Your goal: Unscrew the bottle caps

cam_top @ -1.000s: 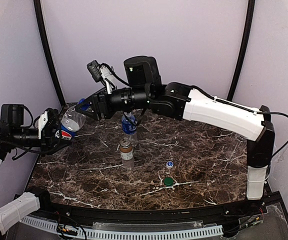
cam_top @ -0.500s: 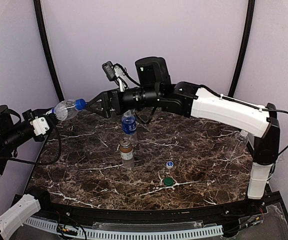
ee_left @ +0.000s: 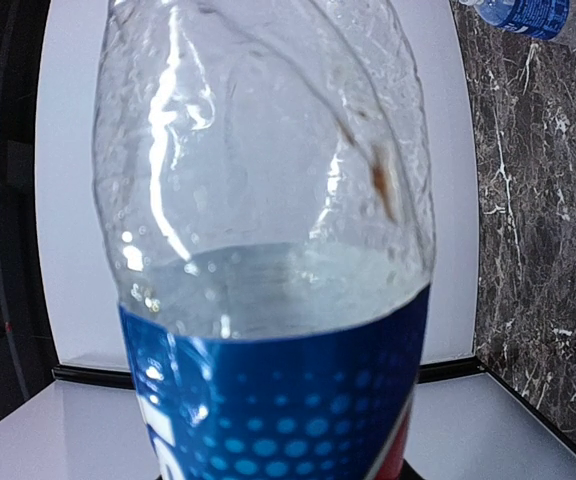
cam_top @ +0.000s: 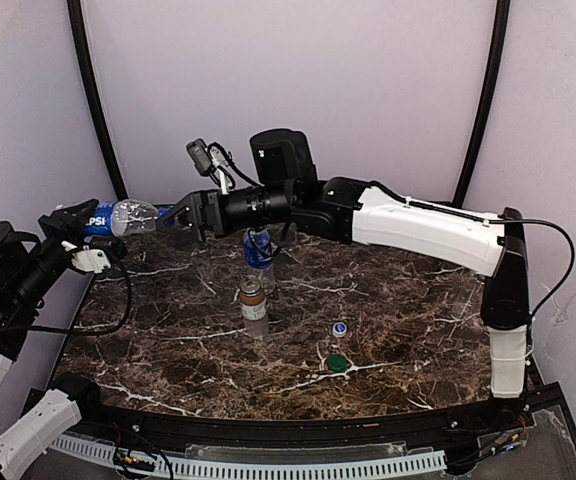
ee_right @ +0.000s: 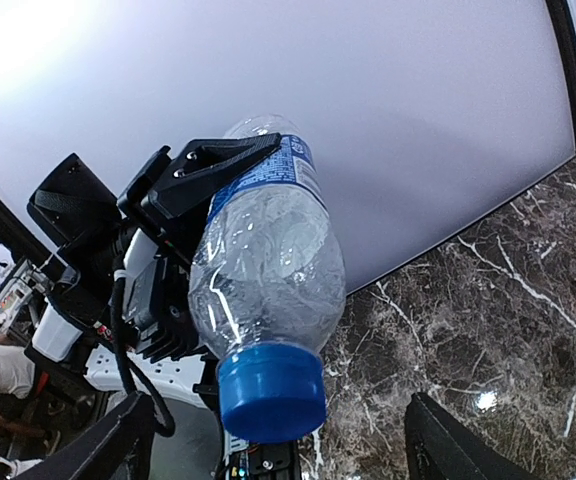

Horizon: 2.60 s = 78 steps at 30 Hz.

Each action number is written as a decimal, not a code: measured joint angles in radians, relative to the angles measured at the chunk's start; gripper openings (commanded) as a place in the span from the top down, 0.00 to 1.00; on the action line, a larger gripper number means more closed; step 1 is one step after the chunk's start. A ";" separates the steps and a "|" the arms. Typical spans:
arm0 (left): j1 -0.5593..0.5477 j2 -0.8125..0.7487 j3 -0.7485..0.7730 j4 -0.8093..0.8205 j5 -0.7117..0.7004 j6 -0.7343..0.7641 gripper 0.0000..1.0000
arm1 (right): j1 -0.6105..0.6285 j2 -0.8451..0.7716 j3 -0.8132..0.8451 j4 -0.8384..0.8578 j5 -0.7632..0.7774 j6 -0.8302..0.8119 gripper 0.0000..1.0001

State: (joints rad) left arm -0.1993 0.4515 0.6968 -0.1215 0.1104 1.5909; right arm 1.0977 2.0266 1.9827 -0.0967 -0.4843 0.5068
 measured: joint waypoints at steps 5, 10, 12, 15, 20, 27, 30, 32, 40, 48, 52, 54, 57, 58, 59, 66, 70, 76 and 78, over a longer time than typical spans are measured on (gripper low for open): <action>-0.008 -0.021 -0.022 0.024 0.003 0.042 0.64 | 0.000 0.049 0.048 0.012 -0.033 0.018 0.53; -0.014 -0.028 -0.037 0.033 0.004 0.063 0.65 | -0.002 0.050 0.049 0.040 -0.049 0.035 0.71; -0.017 -0.029 -0.038 0.039 0.002 0.064 0.65 | -0.005 0.050 0.049 0.045 -0.059 0.040 0.66; -0.020 -0.028 -0.038 0.046 -0.002 0.063 0.66 | -0.007 0.050 0.049 0.048 -0.066 0.048 0.64; -0.026 -0.020 -0.038 0.046 -0.013 0.052 0.66 | -0.008 0.050 0.046 0.049 -0.070 0.053 0.61; -0.029 -0.011 -0.038 0.046 -0.022 0.047 0.67 | -0.008 0.050 0.029 0.054 -0.070 0.052 0.70; -0.030 -0.011 -0.038 0.045 -0.025 0.047 0.67 | -0.009 0.050 0.019 0.060 -0.069 0.052 0.82; -0.031 -0.009 -0.038 0.045 -0.026 0.047 0.67 | -0.010 0.049 0.014 0.068 -0.071 0.053 1.00; -0.031 -0.008 -0.034 0.025 -0.022 0.027 0.68 | -0.012 0.049 0.006 0.080 -0.079 0.044 1.00; -0.028 0.068 0.158 -0.356 0.093 -0.151 0.75 | 0.045 -0.017 -0.014 -0.018 0.011 -0.315 1.00; -0.038 0.084 0.207 -0.521 0.254 -0.243 0.76 | 0.139 -0.119 -0.084 -0.062 0.089 -0.629 1.00; -0.041 0.087 0.222 -0.581 0.304 -0.264 0.76 | 0.187 -0.153 -0.112 -0.077 0.116 -0.748 1.00; -0.039 0.101 0.237 -0.614 0.343 -0.311 0.76 | 0.235 -0.170 -0.123 -0.129 0.151 -0.851 1.00; -0.039 0.105 0.239 -0.619 0.354 -0.326 0.76 | 0.247 -0.170 -0.124 -0.146 0.168 -0.876 1.00; -0.039 0.106 0.240 -0.623 0.358 -0.337 0.76 | 0.252 -0.171 -0.127 -0.158 0.181 -0.895 1.00; -0.039 0.111 0.240 -0.645 0.391 -0.400 0.75 | 0.238 -0.251 -0.248 -0.183 0.353 -0.999 0.63; -0.038 0.120 0.242 -0.636 0.393 -0.441 0.73 | 0.232 -0.289 -0.257 -0.190 0.417 -0.937 0.38; -0.039 0.070 0.167 -0.414 0.275 -0.467 0.72 | 0.141 -0.295 -0.222 -0.148 0.351 -0.540 0.05; -0.039 0.056 0.140 -0.318 0.224 -0.466 0.72 | 0.095 -0.287 -0.210 -0.127 0.321 -0.386 0.05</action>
State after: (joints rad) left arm -0.2379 0.5076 0.8368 -0.4397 0.3347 1.1252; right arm 1.1931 1.7393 1.7729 -0.2241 -0.1631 0.1211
